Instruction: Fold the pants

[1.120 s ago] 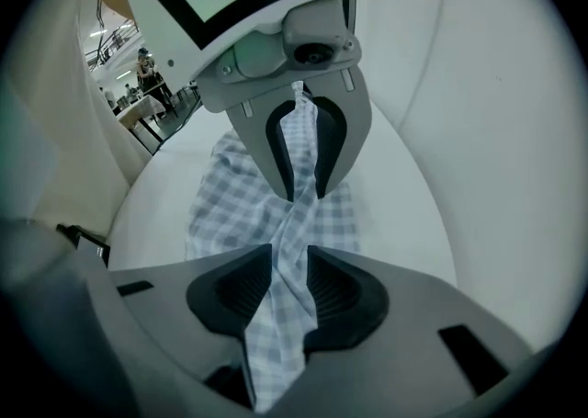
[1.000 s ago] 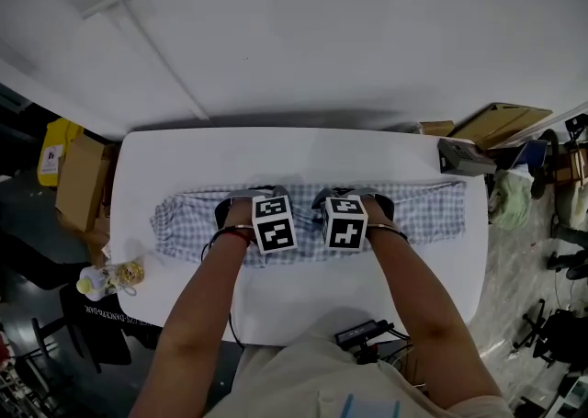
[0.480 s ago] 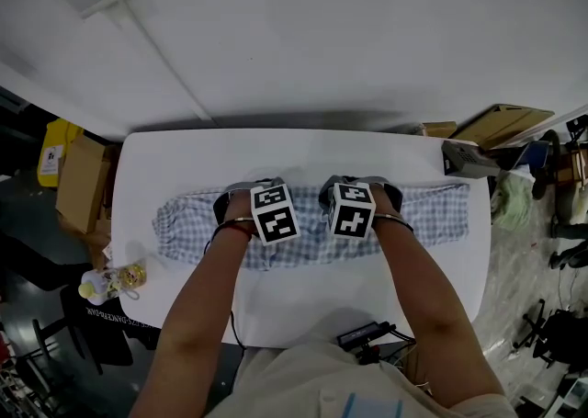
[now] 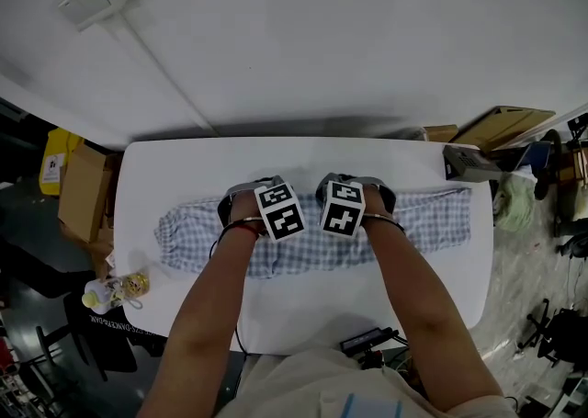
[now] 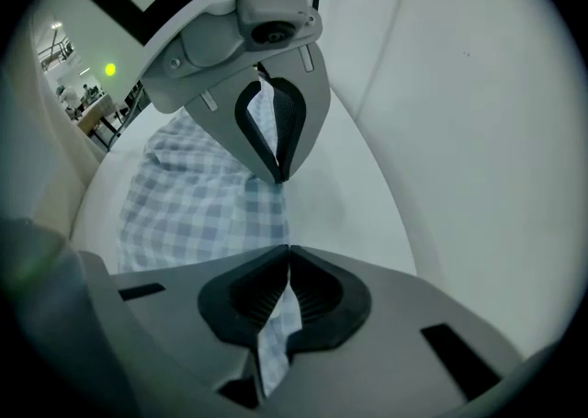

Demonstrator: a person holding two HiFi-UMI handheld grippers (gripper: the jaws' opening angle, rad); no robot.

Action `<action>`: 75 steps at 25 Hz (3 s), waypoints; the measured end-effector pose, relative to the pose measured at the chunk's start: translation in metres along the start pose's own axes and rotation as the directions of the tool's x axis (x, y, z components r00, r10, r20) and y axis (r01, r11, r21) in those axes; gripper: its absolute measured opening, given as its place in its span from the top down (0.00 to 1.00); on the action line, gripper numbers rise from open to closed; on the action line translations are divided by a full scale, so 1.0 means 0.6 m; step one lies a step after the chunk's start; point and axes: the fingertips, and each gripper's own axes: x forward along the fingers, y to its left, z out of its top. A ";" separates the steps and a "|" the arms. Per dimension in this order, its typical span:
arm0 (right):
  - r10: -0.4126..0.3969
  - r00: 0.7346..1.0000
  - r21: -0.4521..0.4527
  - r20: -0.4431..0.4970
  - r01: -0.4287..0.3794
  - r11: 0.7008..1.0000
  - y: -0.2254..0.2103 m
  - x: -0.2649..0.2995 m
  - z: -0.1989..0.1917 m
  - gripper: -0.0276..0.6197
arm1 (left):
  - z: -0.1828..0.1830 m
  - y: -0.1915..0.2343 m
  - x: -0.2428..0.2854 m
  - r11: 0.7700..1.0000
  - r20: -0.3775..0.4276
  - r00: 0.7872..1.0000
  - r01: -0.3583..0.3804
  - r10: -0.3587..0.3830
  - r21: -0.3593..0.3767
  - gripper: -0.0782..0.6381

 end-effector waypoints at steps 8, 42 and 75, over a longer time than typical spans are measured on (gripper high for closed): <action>0.010 1.000 0.111 0.020 -0.012 0.994 -0.010 -0.002 -0.015 0.80 | 0.001 0.017 -0.001 0.996 0.042 0.997 -0.061 0.063 -0.059 0.87; 0.045 0.981 0.334 0.188 -0.107 0.936 0.082 -0.098 0.031 0.75 | -0.413 -0.037 -0.194 0.724 -0.001 0.985 -0.128 0.173 -0.678 0.74; 0.084 0.981 0.249 0.174 -0.126 0.960 0.132 -0.028 0.221 0.71 | -0.553 -0.011 -0.092 0.519 0.059 0.993 -0.003 0.104 -0.855 0.73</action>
